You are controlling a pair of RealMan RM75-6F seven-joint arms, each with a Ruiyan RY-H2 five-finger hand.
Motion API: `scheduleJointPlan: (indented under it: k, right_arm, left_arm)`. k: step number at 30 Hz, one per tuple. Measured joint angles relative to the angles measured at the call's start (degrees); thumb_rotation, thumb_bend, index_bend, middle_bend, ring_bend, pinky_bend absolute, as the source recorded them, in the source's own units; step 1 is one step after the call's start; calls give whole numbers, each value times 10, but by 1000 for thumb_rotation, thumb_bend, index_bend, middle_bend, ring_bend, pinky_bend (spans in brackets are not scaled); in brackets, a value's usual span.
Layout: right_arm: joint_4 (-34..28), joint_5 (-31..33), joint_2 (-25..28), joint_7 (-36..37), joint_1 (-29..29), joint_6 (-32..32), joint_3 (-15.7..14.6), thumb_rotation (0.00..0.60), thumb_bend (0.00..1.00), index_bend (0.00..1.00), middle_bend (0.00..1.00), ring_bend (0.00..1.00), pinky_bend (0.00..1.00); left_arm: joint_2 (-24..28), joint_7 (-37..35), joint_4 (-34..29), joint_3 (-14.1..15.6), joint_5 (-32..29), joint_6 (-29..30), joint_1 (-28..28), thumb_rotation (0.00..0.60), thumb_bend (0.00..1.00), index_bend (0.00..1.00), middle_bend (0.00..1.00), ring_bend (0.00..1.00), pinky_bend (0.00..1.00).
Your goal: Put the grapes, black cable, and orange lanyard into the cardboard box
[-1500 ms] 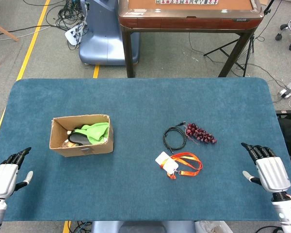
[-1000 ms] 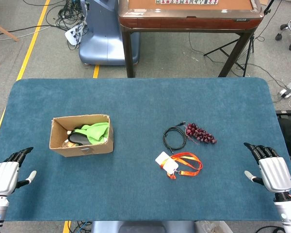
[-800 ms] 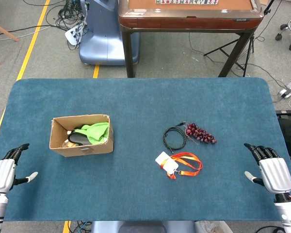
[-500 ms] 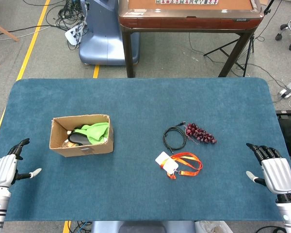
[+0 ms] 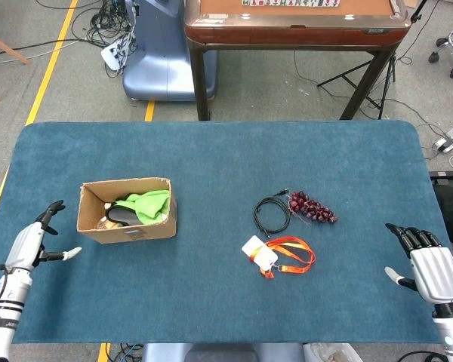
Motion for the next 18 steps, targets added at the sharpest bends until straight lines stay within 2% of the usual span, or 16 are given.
scheduleJointPlan:
  k: [9, 18]
  right_arm:
    - [0, -2, 6, 16, 0, 1, 0, 600, 0, 201, 298, 247, 303]
    - [1, -5, 10, 27, -1, 2, -1, 600, 0, 201, 298, 247, 303]
  left_arm:
    - [-8, 22, -30, -3, -6, -33, -33, 600, 0, 73, 131, 137, 356]
    - [-12, 93, -67, -5, -18, -37, -58, 600, 0, 73, 131, 138, 356]
